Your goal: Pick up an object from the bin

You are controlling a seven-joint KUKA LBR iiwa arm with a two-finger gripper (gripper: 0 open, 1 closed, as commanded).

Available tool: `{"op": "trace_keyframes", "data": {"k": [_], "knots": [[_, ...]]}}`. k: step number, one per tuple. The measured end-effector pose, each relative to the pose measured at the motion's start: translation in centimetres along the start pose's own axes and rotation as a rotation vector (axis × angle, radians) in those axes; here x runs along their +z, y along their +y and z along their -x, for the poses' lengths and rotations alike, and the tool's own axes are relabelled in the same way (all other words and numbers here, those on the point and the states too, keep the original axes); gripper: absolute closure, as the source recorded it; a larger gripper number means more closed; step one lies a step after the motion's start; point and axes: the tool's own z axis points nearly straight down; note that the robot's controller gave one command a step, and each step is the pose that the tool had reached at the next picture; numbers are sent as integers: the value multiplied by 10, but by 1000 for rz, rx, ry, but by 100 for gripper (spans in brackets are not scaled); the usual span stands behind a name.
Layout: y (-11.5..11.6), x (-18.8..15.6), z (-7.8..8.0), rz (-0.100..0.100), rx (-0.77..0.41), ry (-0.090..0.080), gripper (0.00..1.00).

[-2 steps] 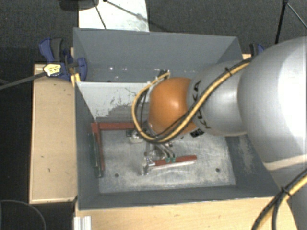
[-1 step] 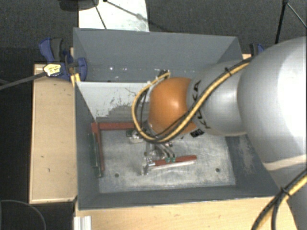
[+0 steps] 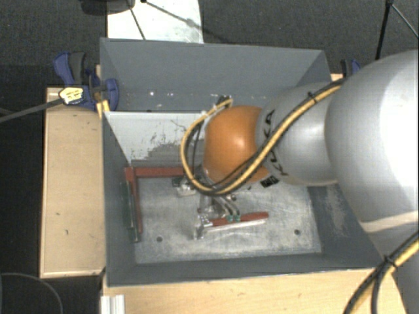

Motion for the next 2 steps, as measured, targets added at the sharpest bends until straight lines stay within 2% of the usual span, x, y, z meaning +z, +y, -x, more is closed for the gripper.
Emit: {"op": "trace_keyframes", "data": {"k": [1, 2], "knots": [[-42, -2, -9, -3, -60, 6, 0], [-48, -16, -23, -1, -298, 6, 100]]}}
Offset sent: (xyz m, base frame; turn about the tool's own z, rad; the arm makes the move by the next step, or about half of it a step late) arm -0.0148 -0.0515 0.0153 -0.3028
